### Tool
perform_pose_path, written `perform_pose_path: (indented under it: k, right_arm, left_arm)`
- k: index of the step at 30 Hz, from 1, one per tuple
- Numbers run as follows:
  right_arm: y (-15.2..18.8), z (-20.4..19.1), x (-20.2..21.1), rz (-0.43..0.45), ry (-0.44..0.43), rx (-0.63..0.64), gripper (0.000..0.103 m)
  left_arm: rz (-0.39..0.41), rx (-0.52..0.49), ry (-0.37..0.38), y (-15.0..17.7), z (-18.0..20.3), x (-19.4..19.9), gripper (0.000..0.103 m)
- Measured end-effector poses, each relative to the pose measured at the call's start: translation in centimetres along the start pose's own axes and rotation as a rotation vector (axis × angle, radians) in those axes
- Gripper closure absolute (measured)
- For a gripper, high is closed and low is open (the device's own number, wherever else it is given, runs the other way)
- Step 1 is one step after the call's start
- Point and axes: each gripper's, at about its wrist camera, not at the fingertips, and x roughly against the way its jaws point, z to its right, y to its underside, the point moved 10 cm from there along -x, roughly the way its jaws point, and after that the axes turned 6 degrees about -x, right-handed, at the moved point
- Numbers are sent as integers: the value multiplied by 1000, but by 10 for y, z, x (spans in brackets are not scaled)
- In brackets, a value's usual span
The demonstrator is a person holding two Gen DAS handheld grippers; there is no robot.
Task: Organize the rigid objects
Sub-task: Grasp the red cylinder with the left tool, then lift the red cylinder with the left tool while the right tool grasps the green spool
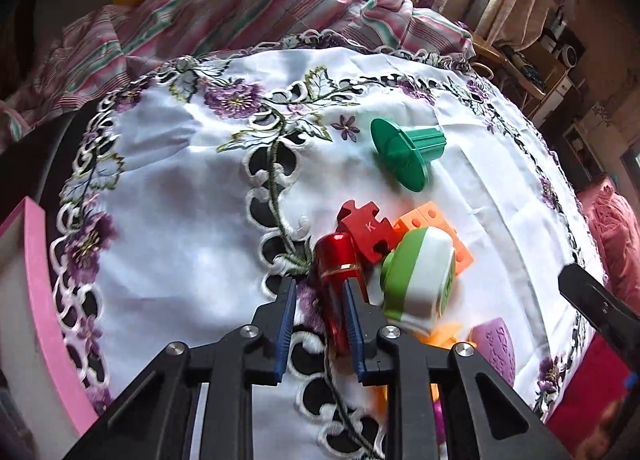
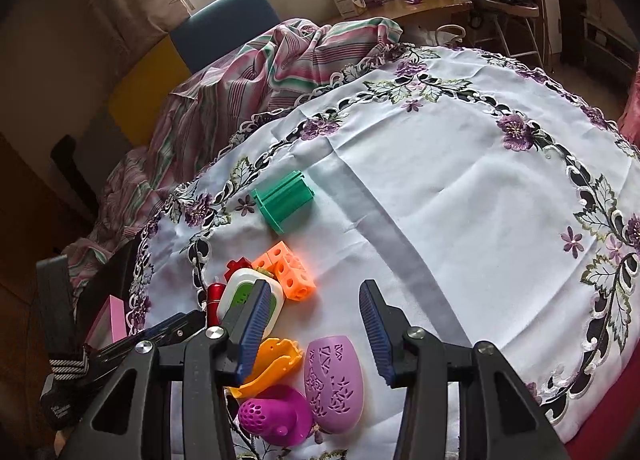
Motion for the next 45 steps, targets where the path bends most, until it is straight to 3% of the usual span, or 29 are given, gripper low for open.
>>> perform_pose_path:
  k: [4, 7, 14, 20, 24, 28, 35, 45]
  right_arm:
    - [1, 0, -2, -9, 2, -1, 56]
    - [2, 0, -3, -14, 0, 0, 56]
    - [3, -1, -3, -13, 0, 3, 56]
    - [3, 0, -3, -14, 3, 3, 56]
    - [4, -3, -5, -22, 7, 20, 56]
    - [5, -2, -6, -27, 12, 23, 56]
    - [10, -7, -10, -35, 55, 81, 56]
    - [18, -56, 10, 101, 115, 385, 57]
  left_arm:
    - [-10, -19, 46, -13, 12, -10, 78]
    - [-9, 31, 93, -13, 13, -10, 78]
    - [-72, -24, 96, 2, 15, -28, 76]
    - [-23, -93, 47, 5, 18, -27, 76]
    - [-38, -129, 25, 7, 16, -25, 77]
    - [28, -105, -6, 7, 4, -3, 77]
    - [104, -54, 29, 38, -9, 43, 77]
    - [156, -7, 65, 95, -15, 95, 77]
